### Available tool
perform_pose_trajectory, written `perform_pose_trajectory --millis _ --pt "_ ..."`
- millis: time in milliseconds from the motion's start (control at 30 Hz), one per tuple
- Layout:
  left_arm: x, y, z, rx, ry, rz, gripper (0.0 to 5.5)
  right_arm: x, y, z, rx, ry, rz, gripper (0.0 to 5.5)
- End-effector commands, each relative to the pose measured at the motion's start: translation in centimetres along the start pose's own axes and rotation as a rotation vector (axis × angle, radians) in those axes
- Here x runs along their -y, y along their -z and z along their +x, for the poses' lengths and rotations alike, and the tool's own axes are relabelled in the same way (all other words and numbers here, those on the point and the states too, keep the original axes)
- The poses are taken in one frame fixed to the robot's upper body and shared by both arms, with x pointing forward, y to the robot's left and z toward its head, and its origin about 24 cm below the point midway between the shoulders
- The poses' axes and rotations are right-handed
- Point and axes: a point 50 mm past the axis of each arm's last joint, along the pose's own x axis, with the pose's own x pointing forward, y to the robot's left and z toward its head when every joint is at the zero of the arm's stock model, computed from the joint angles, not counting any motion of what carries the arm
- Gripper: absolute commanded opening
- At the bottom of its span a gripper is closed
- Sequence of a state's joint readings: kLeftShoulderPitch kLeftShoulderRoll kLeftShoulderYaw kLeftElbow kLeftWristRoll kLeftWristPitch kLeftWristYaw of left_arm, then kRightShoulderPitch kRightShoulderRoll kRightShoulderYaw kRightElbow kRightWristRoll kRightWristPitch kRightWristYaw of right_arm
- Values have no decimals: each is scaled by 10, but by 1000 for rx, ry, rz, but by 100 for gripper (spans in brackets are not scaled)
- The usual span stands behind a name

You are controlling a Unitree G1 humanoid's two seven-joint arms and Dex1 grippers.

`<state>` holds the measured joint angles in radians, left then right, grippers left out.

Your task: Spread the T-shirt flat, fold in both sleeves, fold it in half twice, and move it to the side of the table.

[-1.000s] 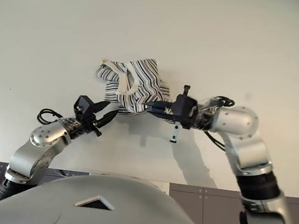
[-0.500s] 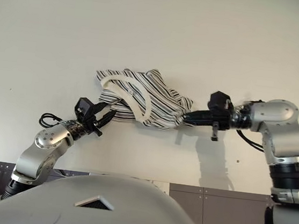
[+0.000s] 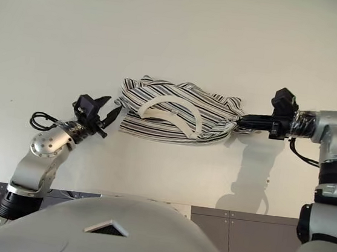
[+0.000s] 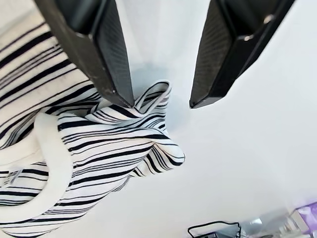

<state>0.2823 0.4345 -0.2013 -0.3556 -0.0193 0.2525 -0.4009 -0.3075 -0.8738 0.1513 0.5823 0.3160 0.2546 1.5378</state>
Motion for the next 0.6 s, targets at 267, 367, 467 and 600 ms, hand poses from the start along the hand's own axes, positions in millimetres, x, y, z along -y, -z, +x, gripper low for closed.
perform_pose_trajectory --millis 267,367,467,600 --pt "-31 11 1 -72 185 594 209 -8 14 18 -63 -35 -91 12" --pt "-35 8 9 1 195 679 209 -11 20 23 -76 -46 -98 12" --pt "-42 5 11 47 182 742 209 -13 23 26 -81 -53 -104 12" --pt "-54 0 12 80 161 796 209 -16 27 30 -89 -57 -109 12"
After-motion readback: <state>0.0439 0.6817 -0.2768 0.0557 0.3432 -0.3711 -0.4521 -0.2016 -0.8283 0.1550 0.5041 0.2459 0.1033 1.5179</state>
